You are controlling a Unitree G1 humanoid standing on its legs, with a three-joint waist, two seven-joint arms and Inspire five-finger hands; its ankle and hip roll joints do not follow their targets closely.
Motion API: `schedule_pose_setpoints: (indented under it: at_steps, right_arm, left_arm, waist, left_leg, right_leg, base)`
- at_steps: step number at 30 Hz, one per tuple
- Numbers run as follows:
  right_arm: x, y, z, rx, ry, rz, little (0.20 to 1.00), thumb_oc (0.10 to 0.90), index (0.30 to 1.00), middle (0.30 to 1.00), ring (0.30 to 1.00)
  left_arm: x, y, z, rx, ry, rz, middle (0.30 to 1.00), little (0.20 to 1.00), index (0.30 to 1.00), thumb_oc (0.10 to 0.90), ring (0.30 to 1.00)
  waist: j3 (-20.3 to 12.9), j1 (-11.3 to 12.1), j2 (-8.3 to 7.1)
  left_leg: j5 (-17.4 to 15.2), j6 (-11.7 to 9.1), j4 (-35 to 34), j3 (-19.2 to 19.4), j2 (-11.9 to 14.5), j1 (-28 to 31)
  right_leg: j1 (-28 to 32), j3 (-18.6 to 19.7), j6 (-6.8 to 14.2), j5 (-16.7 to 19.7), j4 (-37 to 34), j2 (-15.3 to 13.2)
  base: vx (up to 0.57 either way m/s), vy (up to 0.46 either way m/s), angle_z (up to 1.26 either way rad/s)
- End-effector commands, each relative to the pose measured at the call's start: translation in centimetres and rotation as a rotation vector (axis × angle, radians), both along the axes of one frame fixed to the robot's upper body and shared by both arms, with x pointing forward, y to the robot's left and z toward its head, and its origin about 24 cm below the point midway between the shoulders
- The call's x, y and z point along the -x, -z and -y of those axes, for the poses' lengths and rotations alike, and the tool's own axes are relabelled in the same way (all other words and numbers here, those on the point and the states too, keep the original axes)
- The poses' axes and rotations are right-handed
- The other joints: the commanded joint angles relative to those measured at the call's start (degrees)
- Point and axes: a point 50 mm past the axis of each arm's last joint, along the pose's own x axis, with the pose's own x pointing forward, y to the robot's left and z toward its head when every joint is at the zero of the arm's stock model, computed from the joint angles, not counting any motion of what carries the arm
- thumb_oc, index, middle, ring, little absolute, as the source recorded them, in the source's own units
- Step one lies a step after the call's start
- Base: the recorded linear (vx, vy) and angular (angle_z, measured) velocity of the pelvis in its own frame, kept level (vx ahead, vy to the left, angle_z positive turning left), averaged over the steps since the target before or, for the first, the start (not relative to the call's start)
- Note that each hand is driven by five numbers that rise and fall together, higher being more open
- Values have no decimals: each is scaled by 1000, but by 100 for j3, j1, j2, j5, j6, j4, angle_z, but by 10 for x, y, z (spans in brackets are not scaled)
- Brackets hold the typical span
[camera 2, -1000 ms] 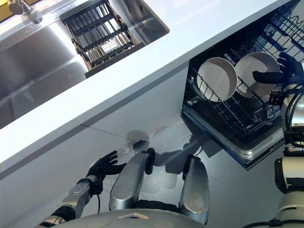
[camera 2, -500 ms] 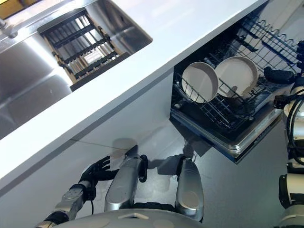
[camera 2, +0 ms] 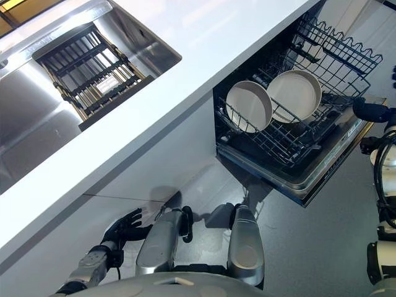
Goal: Pick up plates and place into dishwasher.
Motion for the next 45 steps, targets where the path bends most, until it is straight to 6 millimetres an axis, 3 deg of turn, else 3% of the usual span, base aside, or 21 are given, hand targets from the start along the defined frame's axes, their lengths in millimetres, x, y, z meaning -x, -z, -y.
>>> schedule_pose_setpoints:
  at_steps: [1, 11, 20, 33, 45]
  right_arm:
    - [-1, -38, 7, 169, -7, -35, 200, 100, 300, 300, 300]
    - [-14, -31, 7, 196, -25, -200, 200, 100, 300, 300, 300]
    - [-15, -11, 14, 97, 2, -295, 200, 100, 300, 300, 300]
    - [-27, 17, 5, -29, -28, -419, 200, 100, 300, 300, 300]
    - [-49, 9, -12, -58, -65, -423, 200, 100, 300, 300, 300]
  left_arm:
    - [4, -2, 7, 18, 48, 41, 900, 900, 900, 800, 900]
    - [-4, -7, 5, 9, 48, 70, 900, 900, 900, 800, 900]
    - [-8, -9, 9, 9, 62, 88, 900, 900, 900, 800, 900]
    - [-15, -12, 13, 27, 59, 117, 900, 900, 900, 800, 900]
    - [-21, -15, 18, 50, 33, 155, 900, 900, 900, 800, 900]
  waist:
    - [-535, 174, -159]
    - [-386, 284, -114]
    - [-328, 349, -50]
    - [-214, 511, 95]
    - [-111, 740, 246]
  left_leg:
    - [-324, 407, 359, -49, -189, -195]
    - [-256, 411, 373, -85, -211, -360]
    - [-221, 403, 393, -118, -229, -433]
    - [-175, 394, 455, -198, -287, -597]
    - [-124, 397, 461, -313, -416, -748]
  right_leg:
    - [365, -265, -366, -56, 118, 207]
    - [128, -357, -380, -50, 293, 169]
    - [57, -393, -400, -54, 354, 146]
    - [-116, -475, -432, -96, 567, 59]
    - [-286, -568, -454, -164, 802, -64]
  base:
    - [0, 0, 0]
    - [-10, -5, 1]
    - [-1, 0, 0]
    - [-8, 2, 5]
    - [-6, 8, 2]
